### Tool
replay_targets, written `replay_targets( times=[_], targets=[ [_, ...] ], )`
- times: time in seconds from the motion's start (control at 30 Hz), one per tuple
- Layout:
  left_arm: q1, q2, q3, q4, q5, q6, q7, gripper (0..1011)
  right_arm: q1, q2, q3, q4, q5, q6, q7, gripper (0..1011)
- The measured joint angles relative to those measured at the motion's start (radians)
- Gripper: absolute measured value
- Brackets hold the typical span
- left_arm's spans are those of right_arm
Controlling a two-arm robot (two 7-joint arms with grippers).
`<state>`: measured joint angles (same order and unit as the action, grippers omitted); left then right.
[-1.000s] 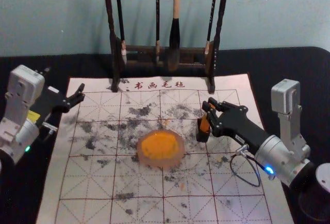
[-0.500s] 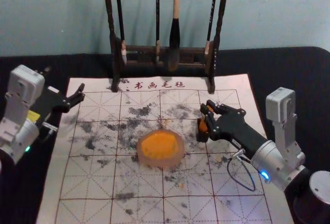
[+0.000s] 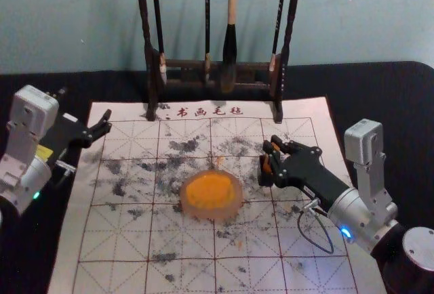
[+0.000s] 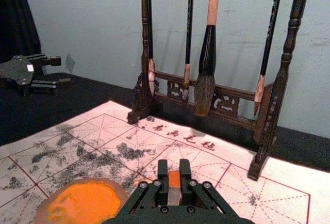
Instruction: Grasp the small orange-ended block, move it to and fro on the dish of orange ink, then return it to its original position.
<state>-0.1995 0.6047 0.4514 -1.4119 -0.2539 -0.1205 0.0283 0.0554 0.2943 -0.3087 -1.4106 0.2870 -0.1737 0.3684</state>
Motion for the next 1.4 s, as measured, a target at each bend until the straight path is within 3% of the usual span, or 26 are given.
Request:
replay_targets(
  times=[0.97,1.4],
  targets=[
    [0.0,0.0,0.0,0.0,0.0,0.0,0.0,1001,0.005,-0.008,0.002,0.015,-0.019,0.001,0.003,137],
    [0.0,0.0,0.0,0.0,0.0,0.0,0.0,1001,0.005,-0.008,0.002,0.014,-0.018,0.001,0.004,477]
  ],
)
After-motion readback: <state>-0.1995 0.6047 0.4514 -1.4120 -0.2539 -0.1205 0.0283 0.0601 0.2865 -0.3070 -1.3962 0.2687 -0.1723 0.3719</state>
